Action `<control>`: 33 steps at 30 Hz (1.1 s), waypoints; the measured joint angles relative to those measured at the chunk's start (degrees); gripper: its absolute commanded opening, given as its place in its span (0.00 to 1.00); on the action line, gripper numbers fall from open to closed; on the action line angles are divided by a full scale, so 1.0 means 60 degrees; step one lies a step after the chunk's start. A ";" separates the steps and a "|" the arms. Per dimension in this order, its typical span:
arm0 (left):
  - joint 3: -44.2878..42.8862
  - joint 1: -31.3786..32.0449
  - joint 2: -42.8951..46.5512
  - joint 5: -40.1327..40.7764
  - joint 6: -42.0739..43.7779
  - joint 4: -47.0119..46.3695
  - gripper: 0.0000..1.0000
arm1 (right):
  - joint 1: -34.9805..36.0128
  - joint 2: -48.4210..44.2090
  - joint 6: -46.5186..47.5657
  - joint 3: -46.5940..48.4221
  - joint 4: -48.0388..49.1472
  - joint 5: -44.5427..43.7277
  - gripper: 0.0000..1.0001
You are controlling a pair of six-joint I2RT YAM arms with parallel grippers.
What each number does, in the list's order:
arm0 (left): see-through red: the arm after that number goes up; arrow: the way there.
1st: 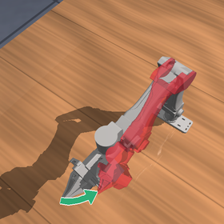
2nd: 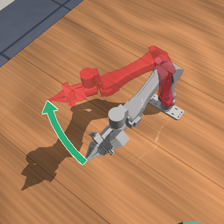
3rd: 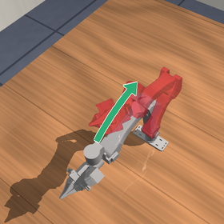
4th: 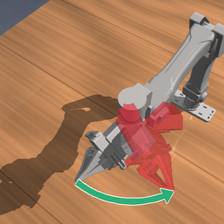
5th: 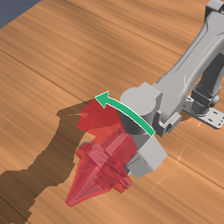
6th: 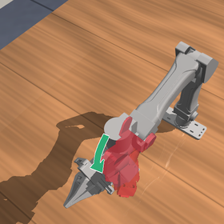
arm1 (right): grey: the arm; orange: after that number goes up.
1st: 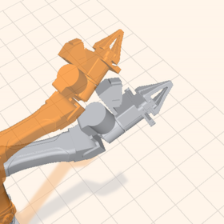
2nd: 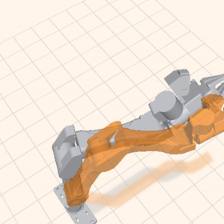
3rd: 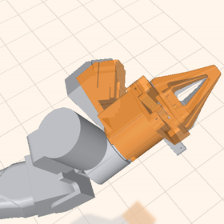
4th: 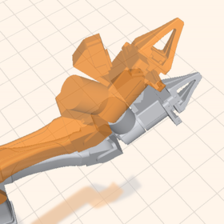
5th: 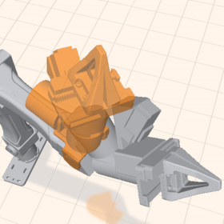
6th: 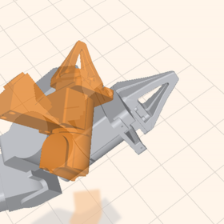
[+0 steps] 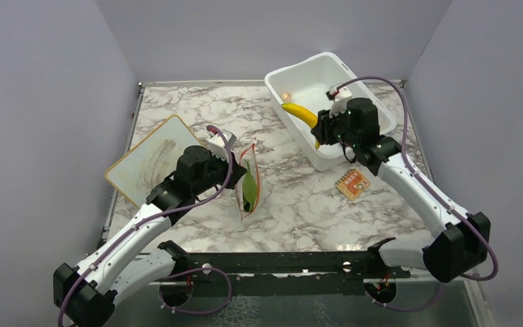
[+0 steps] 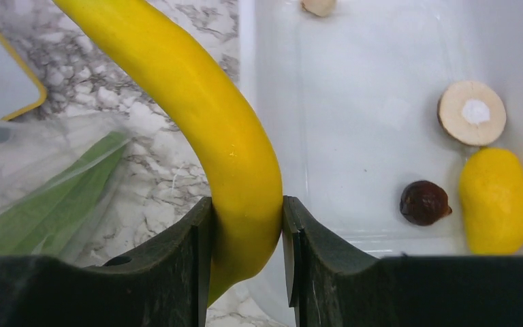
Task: Place the food in the zip-top bag and seal the zipper
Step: Place the fake fruit in the zipper food storage bag.
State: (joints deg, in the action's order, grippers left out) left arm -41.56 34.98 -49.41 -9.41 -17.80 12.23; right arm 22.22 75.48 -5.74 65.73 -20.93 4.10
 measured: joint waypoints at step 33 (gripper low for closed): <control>-0.1129 0.0000 -0.0659 0.0168 -0.0743 0.0353 0.00 | 0.3228 -0.2769 0.2076 -0.1217 0.3628 0.1821 0.01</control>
State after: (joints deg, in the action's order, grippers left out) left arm -48.34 34.98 -53.36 -8.40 -22.26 14.35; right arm 41.58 58.87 6.72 58.43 0.84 15.03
